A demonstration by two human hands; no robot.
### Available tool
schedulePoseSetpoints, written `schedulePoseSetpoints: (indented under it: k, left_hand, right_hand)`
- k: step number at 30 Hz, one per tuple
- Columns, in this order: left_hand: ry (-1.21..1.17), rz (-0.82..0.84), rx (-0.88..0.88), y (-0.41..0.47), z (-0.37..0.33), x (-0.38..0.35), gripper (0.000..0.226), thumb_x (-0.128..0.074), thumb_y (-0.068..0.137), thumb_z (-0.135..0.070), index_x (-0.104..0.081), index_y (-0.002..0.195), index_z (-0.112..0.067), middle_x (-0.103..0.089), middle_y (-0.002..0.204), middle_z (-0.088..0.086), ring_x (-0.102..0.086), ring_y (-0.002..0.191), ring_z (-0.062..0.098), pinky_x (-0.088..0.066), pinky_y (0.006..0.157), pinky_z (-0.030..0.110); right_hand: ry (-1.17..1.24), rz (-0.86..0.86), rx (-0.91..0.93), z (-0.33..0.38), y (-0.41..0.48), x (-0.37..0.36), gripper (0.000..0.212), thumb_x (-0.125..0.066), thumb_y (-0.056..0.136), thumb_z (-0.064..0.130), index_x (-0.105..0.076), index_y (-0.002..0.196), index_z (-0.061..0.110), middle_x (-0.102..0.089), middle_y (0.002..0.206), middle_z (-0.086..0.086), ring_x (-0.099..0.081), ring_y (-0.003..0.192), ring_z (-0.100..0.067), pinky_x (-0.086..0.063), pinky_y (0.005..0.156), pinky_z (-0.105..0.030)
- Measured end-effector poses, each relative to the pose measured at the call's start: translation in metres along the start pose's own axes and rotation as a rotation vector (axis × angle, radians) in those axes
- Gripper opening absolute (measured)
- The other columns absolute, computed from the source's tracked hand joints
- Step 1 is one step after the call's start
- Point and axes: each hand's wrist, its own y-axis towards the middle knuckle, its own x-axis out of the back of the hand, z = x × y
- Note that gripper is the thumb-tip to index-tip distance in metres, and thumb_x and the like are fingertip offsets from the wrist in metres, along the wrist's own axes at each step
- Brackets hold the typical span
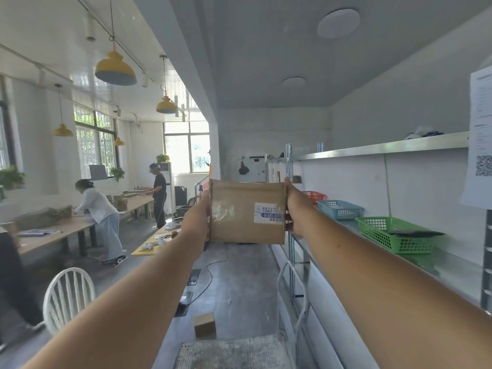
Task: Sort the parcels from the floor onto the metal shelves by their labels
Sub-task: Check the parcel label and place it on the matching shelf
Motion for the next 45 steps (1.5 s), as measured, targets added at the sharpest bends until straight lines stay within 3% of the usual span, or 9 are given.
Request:
schedulePoseSetpoints:
  k: [11, 16, 20, 22, 24, 28, 32, 39, 45]
  left_hand:
    - [-0.064, -0.047, 0.026, -0.008, -0.004, 0.002, 0.055, -0.056, 0.096, -0.074, -0.075, 0.126, -0.031, -0.079, 0.111, -0.001, -0.072, 0.107, 0.024, -0.06, 0.096, 0.045]
    - [-0.029, -0.028, 0.034, 0.0, -0.002, 0.006, 0.053, -0.05, 0.102, -0.068, -0.078, 0.082, -0.027, -0.076, 0.093, -0.001, -0.067, 0.1, 0.023, -0.054, 0.093, 0.043]
    - [0.039, 0.015, 0.032, -0.002, -0.001, 0.009, 0.074, -0.041, 0.105, -0.068, -0.083, 0.057, -0.032, -0.08, 0.068, -0.011, -0.076, 0.065, 0.013, -0.056, 0.059, 0.026]
    - [0.037, 0.014, 0.04, -0.004, -0.001, 0.009, 0.07, -0.044, 0.104, -0.069, -0.084, 0.065, -0.028, -0.079, 0.064, -0.01, -0.075, 0.049, 0.01, -0.052, 0.037, 0.021]
    - [0.031, 0.021, 0.035, -0.003, 0.001, 0.009, 0.058, -0.046, 0.104, -0.068, -0.082, 0.087, -0.027, -0.082, 0.075, -0.007, -0.077, 0.056, 0.013, -0.048, 0.032, 0.021]
    - [0.06, 0.068, 0.031, 0.0, 0.006, 0.011, 0.05, -0.048, 0.105, -0.064, -0.072, 0.129, -0.028, -0.075, 0.121, -0.001, -0.073, 0.103, 0.022, -0.064, 0.064, 0.028]
    - [0.113, 0.082, -0.06, 0.005, 0.014, 0.011, 0.046, -0.054, 0.106, -0.052, -0.059, 0.15, -0.038, -0.067, 0.146, 0.003, -0.062, 0.134, 0.033, -0.047, 0.116, 0.06]
    - [0.078, 0.093, -0.088, 0.001, 0.014, 0.004, 0.03, -0.06, 0.106, -0.044, -0.061, 0.135, -0.037, -0.078, 0.115, 0.0, -0.074, 0.106, 0.023, -0.06, 0.091, 0.046]
    - [0.098, 0.073, -0.07, 0.011, 0.012, 0.003, 0.02, -0.065, 0.104, -0.039, -0.064, 0.116, -0.024, -0.078, 0.105, 0.006, -0.075, 0.101, 0.028, -0.06, 0.096, 0.049]
  right_hand:
    - [0.08, 0.084, 0.018, 0.005, -0.015, 0.001, 0.075, -0.058, 0.1, 0.07, -0.062, 0.151, 0.015, -0.068, 0.135, -0.013, -0.064, 0.136, -0.042, -0.058, 0.099, -0.051]
    - [0.024, 0.063, 0.079, 0.0, -0.011, 0.001, 0.065, -0.073, 0.097, 0.045, -0.059, 0.153, 0.013, -0.074, 0.139, -0.015, -0.067, 0.132, -0.039, -0.053, 0.11, -0.049]
    - [0.045, 0.062, 0.108, -0.005, -0.012, 0.002, 0.045, -0.076, 0.096, 0.029, -0.069, 0.136, 0.008, -0.085, 0.094, -0.006, -0.08, 0.091, -0.027, -0.064, 0.083, -0.039]
    - [0.048, 0.064, 0.115, -0.009, -0.013, 0.002, 0.034, -0.076, 0.095, 0.023, -0.073, 0.125, 0.006, -0.084, 0.074, 0.001, -0.079, 0.073, -0.021, -0.06, 0.067, -0.033]
    - [0.034, 0.065, 0.116, -0.012, -0.014, 0.0, 0.037, -0.076, 0.093, 0.022, -0.073, 0.125, 0.004, -0.086, 0.083, -0.002, -0.08, 0.085, -0.025, -0.062, 0.079, -0.038]
    - [0.0, 0.071, 0.139, -0.015, -0.014, -0.004, 0.071, -0.078, 0.073, 0.032, -0.069, 0.139, 0.007, -0.068, 0.146, -0.017, -0.06, 0.139, -0.041, -0.045, 0.122, -0.059]
    - [-0.02, 0.061, 0.143, -0.017, -0.012, -0.004, 0.06, -0.076, 0.071, 0.028, -0.073, 0.128, 0.008, -0.071, 0.137, -0.018, -0.064, 0.132, -0.041, -0.05, 0.117, -0.062]
    - [-0.003, 0.083, 0.128, -0.017, -0.015, -0.004, 0.03, -0.067, 0.096, 0.014, -0.074, 0.125, 0.011, -0.079, 0.109, -0.01, -0.074, 0.093, -0.024, -0.056, 0.077, -0.039]
    - [0.009, 0.142, 0.085, -0.025, -0.011, 0.0, 0.017, -0.066, 0.1, 0.018, -0.076, 0.113, 0.024, -0.08, 0.094, 0.005, -0.07, 0.086, -0.016, -0.05, 0.064, -0.037]
